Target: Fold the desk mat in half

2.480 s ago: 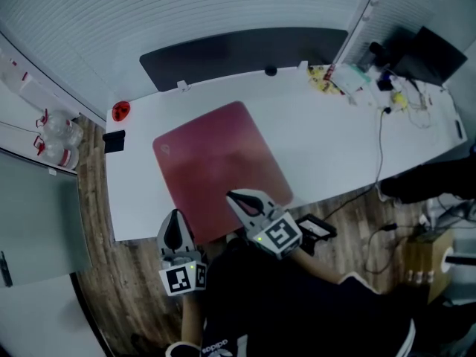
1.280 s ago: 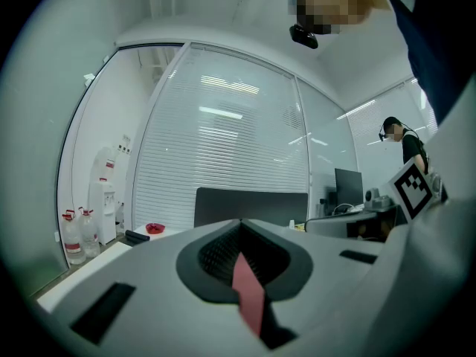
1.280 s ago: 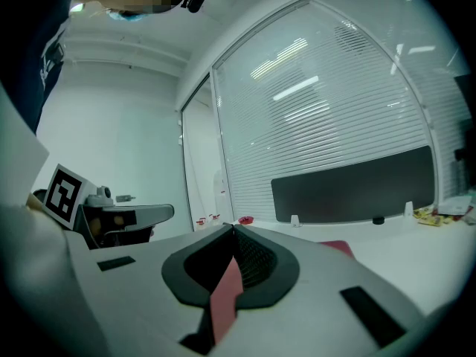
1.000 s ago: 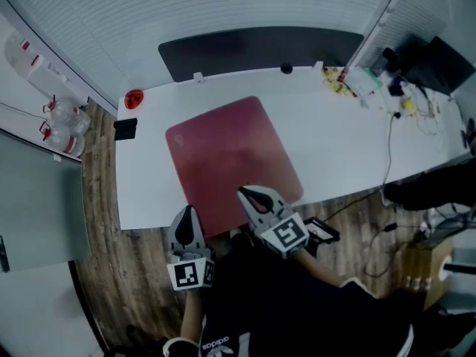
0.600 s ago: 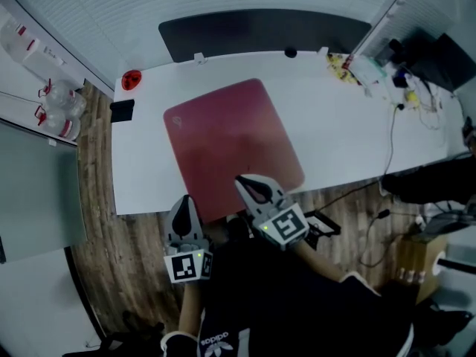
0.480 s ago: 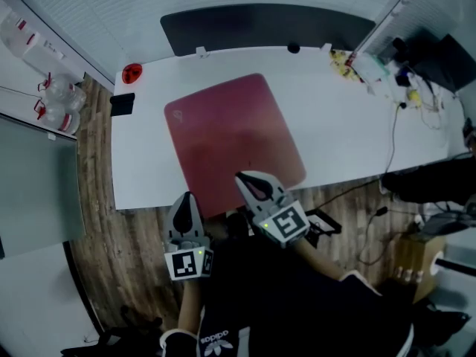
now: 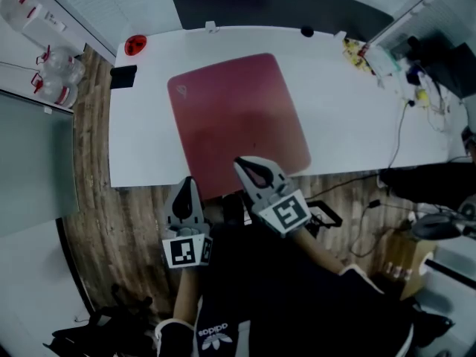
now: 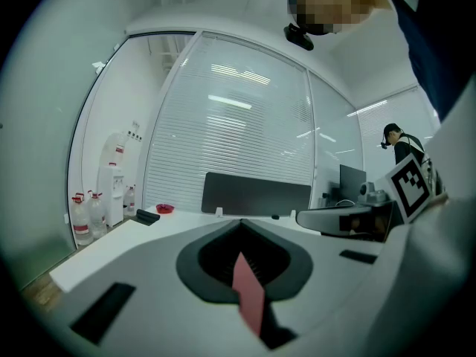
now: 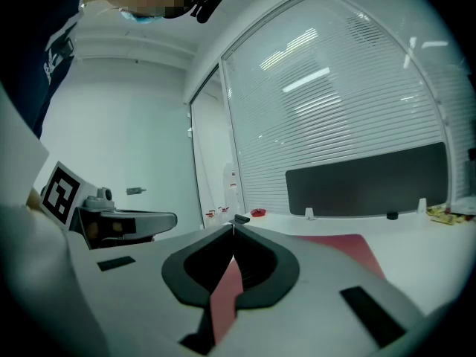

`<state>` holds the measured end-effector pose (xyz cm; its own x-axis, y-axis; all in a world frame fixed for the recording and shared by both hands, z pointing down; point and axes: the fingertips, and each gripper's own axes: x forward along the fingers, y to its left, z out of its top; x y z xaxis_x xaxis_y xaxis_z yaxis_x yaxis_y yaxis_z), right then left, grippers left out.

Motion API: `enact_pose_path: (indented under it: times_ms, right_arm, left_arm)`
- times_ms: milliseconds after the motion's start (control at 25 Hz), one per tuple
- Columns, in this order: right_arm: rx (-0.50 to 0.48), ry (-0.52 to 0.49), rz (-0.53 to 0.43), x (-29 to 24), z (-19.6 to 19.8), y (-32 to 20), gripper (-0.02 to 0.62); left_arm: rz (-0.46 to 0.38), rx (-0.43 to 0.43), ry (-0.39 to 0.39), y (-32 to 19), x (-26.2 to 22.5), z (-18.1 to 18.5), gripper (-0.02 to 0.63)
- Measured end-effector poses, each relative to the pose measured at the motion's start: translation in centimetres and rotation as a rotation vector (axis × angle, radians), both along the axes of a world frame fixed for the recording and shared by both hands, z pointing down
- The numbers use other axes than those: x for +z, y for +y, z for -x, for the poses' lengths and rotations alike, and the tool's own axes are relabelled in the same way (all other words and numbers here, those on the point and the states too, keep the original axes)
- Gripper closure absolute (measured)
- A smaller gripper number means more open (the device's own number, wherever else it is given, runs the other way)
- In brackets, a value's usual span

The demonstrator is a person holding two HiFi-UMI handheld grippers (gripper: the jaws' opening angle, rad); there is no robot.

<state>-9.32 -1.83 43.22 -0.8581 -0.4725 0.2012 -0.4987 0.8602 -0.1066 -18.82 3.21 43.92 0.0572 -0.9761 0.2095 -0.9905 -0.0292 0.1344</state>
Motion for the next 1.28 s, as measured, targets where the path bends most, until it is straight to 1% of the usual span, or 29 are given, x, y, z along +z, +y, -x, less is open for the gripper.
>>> enact_pose_path:
  times_ms: [80,200,480,640,680,800,920,1120,1280]
  right_arm:
    - [-0.025,0.006,-0.02,0.1,0.5,0.3,0.592]
    - [-0.055,0.046,-0.034,0.9,1.1,0.9,0.592]
    - [-0.112,0.152,-0.002,3.6,2.5,2.1,0.591]
    - [-0.146,0.179,0.014,4.5,3.5,2.8,0.588]
    - [-0.157,0.185,0.018,4.8,3.7,3.0,0.583]
    - [-0.189,0.212,0.035,5.7,4.6,3.7,0.524]
    - [-0.222,0.257,0.034,6.7,5.3,4.5,0.509]
    - [-0.286,0.335,0.01,8.5,6.8,5.9,0.49]
    - [-0.34,0.391,-0.009,10.1,8.0,7.1,0.462]
  left_arm:
    - [0.004,-0.008,0.0,0.1,0.2,0.3,0.603]
    - [0.014,-0.018,0.008,0.4,0.7,0.6,0.603]
    - [0.052,-0.047,0.008,1.4,1.7,1.6,0.603]
    - [0.066,-0.074,0.015,2.1,2.1,2.5,0.603]
    - [0.065,-0.078,0.021,2.3,2.2,2.6,0.603]
    - [0.059,-0.084,0.025,2.7,2.4,3.0,0.603]
    - [0.05,-0.098,0.016,3.3,2.6,3.7,0.603]
    - [0.071,-0.142,0.048,4.4,2.9,5.0,0.603]
    - [0.072,-0.154,0.045,5.1,3.2,5.7,0.603]
